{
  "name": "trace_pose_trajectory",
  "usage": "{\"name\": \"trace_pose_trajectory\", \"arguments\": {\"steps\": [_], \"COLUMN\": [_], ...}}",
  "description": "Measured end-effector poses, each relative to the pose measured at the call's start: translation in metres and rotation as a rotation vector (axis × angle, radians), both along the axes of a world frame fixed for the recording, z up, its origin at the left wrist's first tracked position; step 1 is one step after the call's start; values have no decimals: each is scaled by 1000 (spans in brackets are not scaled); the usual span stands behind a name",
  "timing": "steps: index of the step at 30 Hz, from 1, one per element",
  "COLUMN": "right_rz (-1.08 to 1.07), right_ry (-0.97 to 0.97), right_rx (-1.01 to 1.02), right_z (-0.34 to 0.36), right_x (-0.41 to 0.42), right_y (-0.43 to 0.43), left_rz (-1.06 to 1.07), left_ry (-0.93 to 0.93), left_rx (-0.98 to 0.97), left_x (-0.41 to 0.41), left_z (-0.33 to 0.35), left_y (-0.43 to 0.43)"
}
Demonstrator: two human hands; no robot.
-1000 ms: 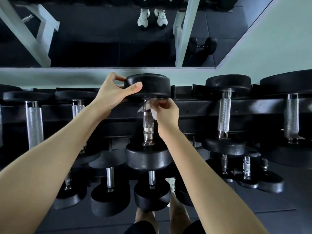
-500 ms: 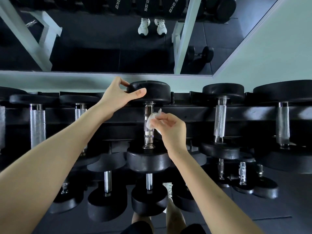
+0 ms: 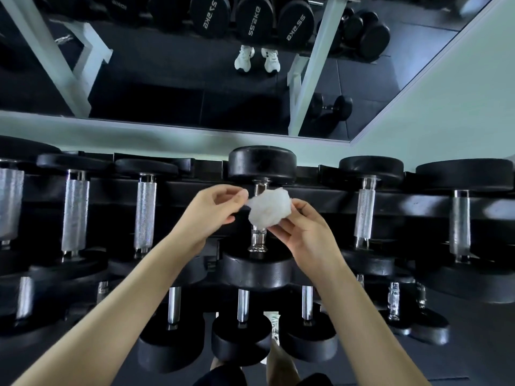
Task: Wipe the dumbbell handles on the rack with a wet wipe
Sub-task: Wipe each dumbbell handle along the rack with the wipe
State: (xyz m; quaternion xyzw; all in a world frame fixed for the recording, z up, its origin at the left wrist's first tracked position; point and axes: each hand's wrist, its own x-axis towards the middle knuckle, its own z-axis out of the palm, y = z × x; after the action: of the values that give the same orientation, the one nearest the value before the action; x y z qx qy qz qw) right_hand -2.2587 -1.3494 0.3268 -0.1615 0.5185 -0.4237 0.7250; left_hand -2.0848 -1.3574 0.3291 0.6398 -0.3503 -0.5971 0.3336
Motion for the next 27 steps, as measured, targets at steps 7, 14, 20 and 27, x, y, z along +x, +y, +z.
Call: {"name": "trace_pose_trajectory", "arguments": {"steps": [7,14,20,27], "right_rz": [126,285,392,504], "right_ry": [515,246,241,307], "right_rx": [-120,-141,-176,-163], "right_z": [-18,-50,-57,-66], "right_x": [-26,12,4,-3], "right_y": [-12,-27,-32,-19], "left_rz": [88,175,203,220], "left_ry": [-69,-84,-100,-111], "left_rx": [-27,-42,-38,-29], "left_x": [5,7,11,12], "left_z": [-12,-19,-28,-32], "left_y": [1,-2,-5,-5]}}
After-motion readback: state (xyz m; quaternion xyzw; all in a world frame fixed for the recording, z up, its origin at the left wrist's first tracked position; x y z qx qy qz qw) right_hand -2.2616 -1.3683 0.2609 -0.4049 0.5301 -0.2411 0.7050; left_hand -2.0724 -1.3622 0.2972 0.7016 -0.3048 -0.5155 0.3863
